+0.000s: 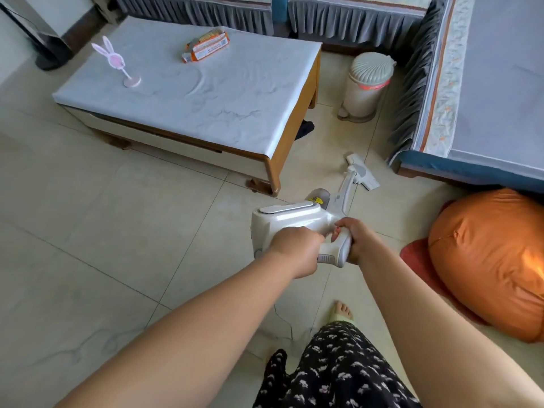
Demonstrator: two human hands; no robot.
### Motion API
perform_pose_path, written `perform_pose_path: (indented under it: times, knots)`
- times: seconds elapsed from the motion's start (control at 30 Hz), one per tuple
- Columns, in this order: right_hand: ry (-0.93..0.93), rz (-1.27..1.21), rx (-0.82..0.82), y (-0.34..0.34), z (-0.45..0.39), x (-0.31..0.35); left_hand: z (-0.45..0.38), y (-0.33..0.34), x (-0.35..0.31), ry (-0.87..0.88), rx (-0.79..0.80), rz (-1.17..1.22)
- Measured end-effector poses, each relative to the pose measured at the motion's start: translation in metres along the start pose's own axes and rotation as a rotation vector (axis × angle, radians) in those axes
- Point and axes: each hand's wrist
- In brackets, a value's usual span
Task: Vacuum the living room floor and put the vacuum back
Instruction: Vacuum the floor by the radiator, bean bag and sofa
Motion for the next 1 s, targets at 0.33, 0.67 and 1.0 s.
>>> perform_pose_path:
  times: [0.33,0.67,1.0]
  knots:
    - [-0.032,-0.013,0.022,0.017,0.010,-0.081,0.063,0.034,0.036,0.018,0.013,-0.007]
    - [-0.037,0.016,-0.005,0.001,-0.008,-0.017,0.010,0.018,0.007,0.013,-0.011,0.038]
    - [-0.061,-0.008,-0.026,0.017,-0.033,0.055,-0.066,-0.012,0.010,0.033,-0.009,0.011]
Point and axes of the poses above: each hand's wrist, its own z-axis away from the middle knuckle, its own y-axis out of the palm, x = y × z, and after that the axes turned 13 degrees about -z, right-handed
